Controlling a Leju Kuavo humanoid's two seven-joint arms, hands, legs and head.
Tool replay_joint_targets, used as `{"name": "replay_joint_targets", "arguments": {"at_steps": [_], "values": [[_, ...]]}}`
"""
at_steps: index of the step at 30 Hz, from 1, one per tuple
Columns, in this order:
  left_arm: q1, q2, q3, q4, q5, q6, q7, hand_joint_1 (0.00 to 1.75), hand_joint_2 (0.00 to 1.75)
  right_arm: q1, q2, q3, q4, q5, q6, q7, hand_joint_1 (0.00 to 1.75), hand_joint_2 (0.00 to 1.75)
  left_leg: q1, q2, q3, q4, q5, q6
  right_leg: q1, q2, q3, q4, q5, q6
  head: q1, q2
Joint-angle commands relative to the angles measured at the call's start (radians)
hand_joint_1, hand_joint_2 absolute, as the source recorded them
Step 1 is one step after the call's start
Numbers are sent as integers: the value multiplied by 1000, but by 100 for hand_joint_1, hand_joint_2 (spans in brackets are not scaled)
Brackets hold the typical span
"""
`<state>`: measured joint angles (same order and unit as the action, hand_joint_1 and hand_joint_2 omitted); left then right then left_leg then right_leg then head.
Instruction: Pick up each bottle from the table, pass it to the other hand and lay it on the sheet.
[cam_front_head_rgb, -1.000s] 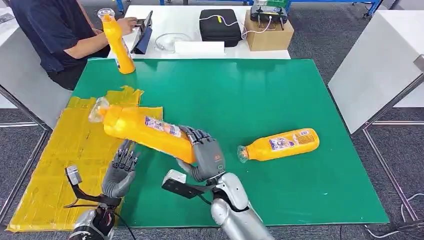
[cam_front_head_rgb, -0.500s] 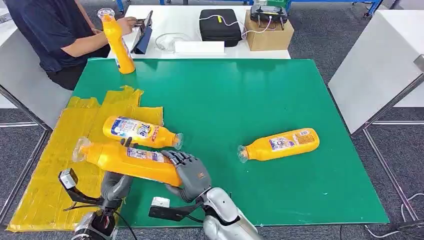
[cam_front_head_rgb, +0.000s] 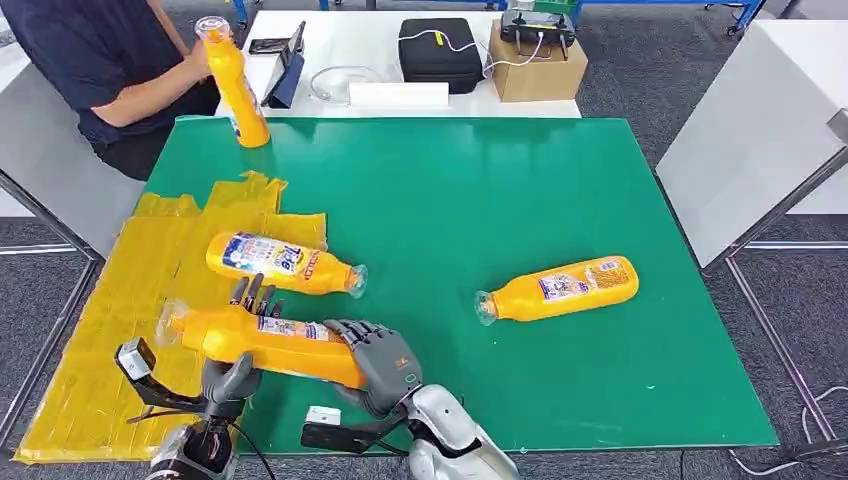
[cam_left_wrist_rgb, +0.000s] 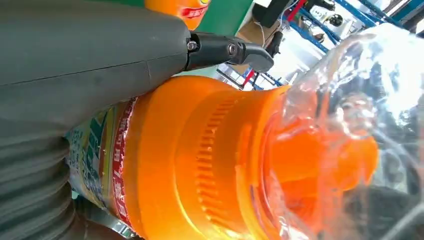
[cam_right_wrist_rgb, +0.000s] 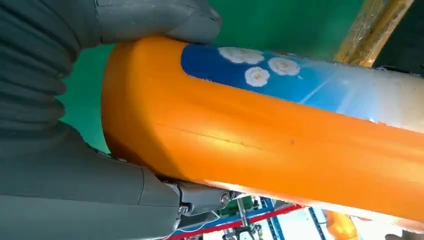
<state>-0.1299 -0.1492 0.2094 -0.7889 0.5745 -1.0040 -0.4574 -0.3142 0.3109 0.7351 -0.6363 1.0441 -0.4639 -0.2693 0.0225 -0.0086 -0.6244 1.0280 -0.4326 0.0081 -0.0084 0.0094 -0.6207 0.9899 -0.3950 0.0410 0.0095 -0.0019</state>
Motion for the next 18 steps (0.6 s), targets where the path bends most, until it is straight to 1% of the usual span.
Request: {"name": "replay_joint_targets", "arguments": {"at_steps": [1, 4, 5, 6, 7, 8, 9, 10, 12, 15, 18], "values": [[-8, 8, -23, -39, -75, 35, -62, 0, 175, 24, 4, 42, 55, 4, 24, -12, 175, 175, 0, -1, 3, -1, -1, 1, 0, -2, 3, -1, -1, -1, 0, 0], [3, 15, -35, -65, -159, 82, -123, 0, 175, 27, 5, 58, 56, 13, 33, -14, 175, 175, 0, -1, 6, -2, -2, 1, 0, -2, 6, -1, -3, -2, 0, 0], [5, 15, -36, -69, -171, 90, -129, 0, 175, 28, 5, 62, 56, 15, 32, -14, 175, 175, 0, -1, 4, -1, -1, 1, 1, -2, 4, -1, -2, -1, 0, 0], [12, 17, -43, -86, -212, 113, -156, 0, 175, 29, 5, 69, 55, 16, 35, -15, 175, 175, -1, 0, 7, -2, -2, 1, 0, -2, 6, -1, -3, -2, 0, 0], [17, 18, -48, -97, -243, 133, -178, 0, 175, 30, 5, 74, 53, 17, 35, -14, 175, 175, 0, 0, 4, -1, -1, 1, 0, -1, 4, -1, -2, -1, 0, 0], [22, 17, -50, -107, -266, 151, -190, 0, 175, 32, 4, 76, 50, 16, 34, -15, 175, 175, 0, 0, 6, -1, -2, 1, 0, -2, 5, -1, -2, -2, 0, 0], [28, 14, -50, -120, -283, 156, -203, 175, 175, 33, 3, 79, 45, 15, 34, -13, 175, 175, 0, 0, 4, -1, -2, 1, 1, -2, 5, -1, -2, -1, 0, 0], [30, 12, -50, -125, -290, 152, -208, 175, 175, 34, 2, 80, 42, 13, 34, -12, 175, 175, 0, 0, 6, -2, -2, 1, 0, -2, 6, -1, -3, -2, 0, 0], [36, 7, -47, -139, -299, 161, -212, 175, 175, 34, 0, 77, 34, 9, 33, -8, 175, 175, 0, -1, 2, -1, -1, 0, 0, -2, 2, 0, -1, -1, 0, 0], [41, 3, -43, -151, -304, 161, -213, 175, 175, 36, -3, 70, 27, 7, 26, -2, 175, 175, 0, -1, 5, -1, -1, 1, 0, -3, 5, -1, -2, -1, 0, 0], [49, -1, -40, -166, -318, 177, -214, 175, 175, 38, -6, 53, 11, 0, 15, 5, 175, 175, 0, -1, 2, -1, -1, 1, 0, -2, 2, -1, -1, -1, 0, 0]]}}
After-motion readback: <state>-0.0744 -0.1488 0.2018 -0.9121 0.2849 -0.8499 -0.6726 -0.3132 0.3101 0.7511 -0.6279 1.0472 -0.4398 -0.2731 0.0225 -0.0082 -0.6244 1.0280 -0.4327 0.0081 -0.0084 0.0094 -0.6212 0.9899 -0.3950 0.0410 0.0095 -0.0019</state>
